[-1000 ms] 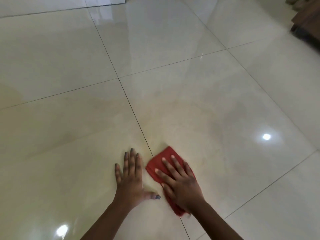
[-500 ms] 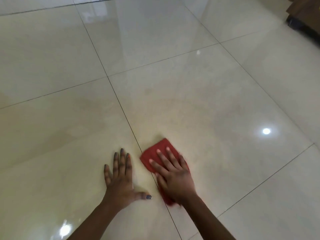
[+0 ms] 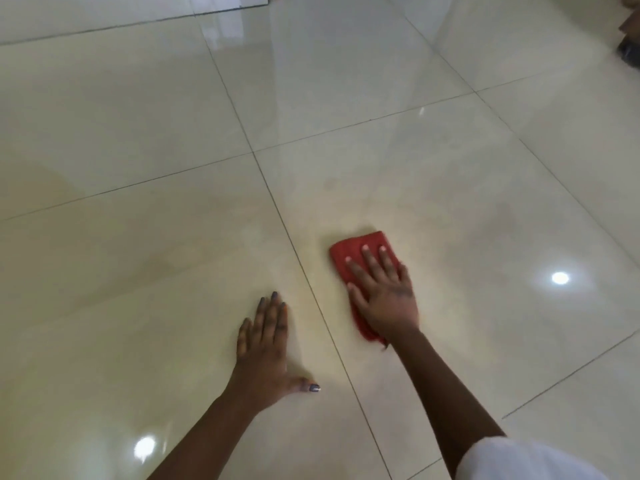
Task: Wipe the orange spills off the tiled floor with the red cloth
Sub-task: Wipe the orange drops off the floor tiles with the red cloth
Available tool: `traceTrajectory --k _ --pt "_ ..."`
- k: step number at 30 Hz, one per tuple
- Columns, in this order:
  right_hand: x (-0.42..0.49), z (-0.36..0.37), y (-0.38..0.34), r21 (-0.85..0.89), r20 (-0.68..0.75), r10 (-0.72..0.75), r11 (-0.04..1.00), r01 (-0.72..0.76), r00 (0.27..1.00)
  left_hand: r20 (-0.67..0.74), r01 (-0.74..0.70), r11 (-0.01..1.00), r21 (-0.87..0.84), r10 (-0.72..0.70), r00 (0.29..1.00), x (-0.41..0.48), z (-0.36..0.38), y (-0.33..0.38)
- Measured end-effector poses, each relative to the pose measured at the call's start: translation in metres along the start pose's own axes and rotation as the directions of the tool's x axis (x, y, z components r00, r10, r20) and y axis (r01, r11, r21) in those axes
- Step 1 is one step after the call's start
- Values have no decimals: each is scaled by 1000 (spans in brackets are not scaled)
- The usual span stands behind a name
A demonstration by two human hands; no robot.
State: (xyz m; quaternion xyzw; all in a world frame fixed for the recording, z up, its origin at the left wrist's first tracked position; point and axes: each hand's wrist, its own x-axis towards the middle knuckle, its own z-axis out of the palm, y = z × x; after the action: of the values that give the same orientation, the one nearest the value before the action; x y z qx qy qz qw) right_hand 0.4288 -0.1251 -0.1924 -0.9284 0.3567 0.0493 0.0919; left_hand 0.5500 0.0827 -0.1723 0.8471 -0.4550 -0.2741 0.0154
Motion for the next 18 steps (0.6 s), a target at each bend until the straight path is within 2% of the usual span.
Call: traceTrajectory --k 2,4,7,9,11,13,16,18 --pt "34 -9 -8 16 8 133 991 -133 991 -55 35 999 16 -34 998 -10 -6 -25" --pt "64 -10 -42 26 25 131 991 -132 991 -82 104 995 3 -104 991 -20 -11 -52" --pt "67 -2 -113 30 41 -97 995 96 994 -68 170 985 -24 -171 983 -33 -15 -75" --pt "38 7 -150 42 76 -294 956 291 953 -59 200 978 -68 -204 977 -42 -15 -83" --pt "-13 15 -163 29 87 -459 889 458 884 -21 208 975 -84 -211 977 -55 -14 -85" --pt "-78 25 -143 13 68 -527 849 528 847 7 185 979 -91 -185 983 -67 -8 -82" --pt "-132 22 -65 44 60 -418 908 416 906 -23 135 989 -59 -136 990 -76 4 -73" --pt "-109 9 -20 9 7 -202 979 202 979 -38 82 994 -70 -85 996 -77 8 -68"
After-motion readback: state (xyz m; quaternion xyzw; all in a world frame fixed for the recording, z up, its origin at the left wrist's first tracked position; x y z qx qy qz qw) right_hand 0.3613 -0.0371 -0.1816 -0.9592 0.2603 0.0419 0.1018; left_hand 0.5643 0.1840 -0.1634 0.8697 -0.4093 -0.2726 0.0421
